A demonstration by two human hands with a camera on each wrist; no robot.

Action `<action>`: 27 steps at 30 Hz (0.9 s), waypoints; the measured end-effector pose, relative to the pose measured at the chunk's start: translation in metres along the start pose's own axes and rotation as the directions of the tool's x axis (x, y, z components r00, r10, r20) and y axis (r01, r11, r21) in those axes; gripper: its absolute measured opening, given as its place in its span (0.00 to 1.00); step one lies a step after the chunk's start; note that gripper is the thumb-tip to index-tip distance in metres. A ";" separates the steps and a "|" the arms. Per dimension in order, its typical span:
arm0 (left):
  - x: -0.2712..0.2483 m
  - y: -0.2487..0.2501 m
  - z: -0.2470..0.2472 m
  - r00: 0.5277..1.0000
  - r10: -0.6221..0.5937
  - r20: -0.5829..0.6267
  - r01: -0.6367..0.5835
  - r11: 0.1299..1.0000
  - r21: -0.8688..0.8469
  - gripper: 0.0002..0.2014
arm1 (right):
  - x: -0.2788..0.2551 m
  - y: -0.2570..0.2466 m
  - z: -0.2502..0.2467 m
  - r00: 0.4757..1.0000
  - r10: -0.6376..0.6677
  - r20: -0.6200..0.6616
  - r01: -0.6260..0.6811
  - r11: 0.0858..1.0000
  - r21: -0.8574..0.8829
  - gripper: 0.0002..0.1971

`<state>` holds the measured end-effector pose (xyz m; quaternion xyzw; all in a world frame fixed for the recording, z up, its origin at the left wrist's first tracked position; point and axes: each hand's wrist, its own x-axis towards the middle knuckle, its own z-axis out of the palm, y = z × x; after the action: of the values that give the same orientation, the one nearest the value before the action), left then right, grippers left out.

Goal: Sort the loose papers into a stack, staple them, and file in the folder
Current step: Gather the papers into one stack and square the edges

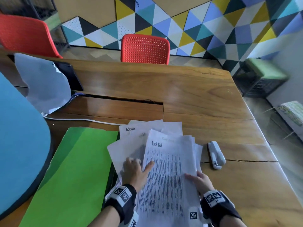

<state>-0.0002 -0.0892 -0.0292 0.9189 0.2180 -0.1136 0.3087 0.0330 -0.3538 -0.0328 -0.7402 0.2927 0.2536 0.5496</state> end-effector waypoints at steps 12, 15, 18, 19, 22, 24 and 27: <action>0.038 -0.059 -0.053 0.988 -0.149 -0.051 0.120 0.921 -0.371 0.26 | 0.000 0.021 -0.007 0.996 -0.005 -0.085 0.005 1.000 -0.008 0.09; 0.030 -0.062 -0.040 0.973 0.035 0.227 0.049 0.933 -0.356 0.27 | 0.004 0.022 -0.008 0.995 -0.026 -0.097 0.029 0.999 0.022 0.10; 0.024 -0.066 -0.032 0.966 0.048 0.255 0.040 0.943 -0.329 0.25 | 0.006 0.021 -0.009 0.989 -0.081 -0.120 0.081 0.997 -0.010 0.08; 0.024 -0.064 -0.038 0.980 0.010 0.201 0.061 0.937 -0.344 0.23 | 0.006 0.020 -0.009 0.987 -0.107 -0.122 0.106 0.994 -0.015 0.07; 0.026 -0.055 -0.078 0.996 -0.092 -0.010 0.083 0.935 -0.344 0.22 | 0.007 0.015 -0.013 0.969 -0.180 -0.170 0.176 0.984 -0.034 0.08; 0.022 -0.047 -0.119 0.984 -0.078 -0.160 0.017 0.935 -0.353 0.23 | 0.010 0.009 -0.014 0.956 -0.227 -0.187 0.224 0.974 -0.039 0.07; 0.000 -0.013 -0.177 0.966 0.046 -0.253 -0.128 0.939 -0.320 0.18 | 0.011 0.000 -0.008 0.945 -0.277 -0.174 0.272 0.961 -0.056 0.06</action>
<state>0.0067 0.0290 0.1032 0.8689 0.2290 0.0517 0.4357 0.0409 -0.3634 -0.0387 -0.8020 0.2314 0.1111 0.5393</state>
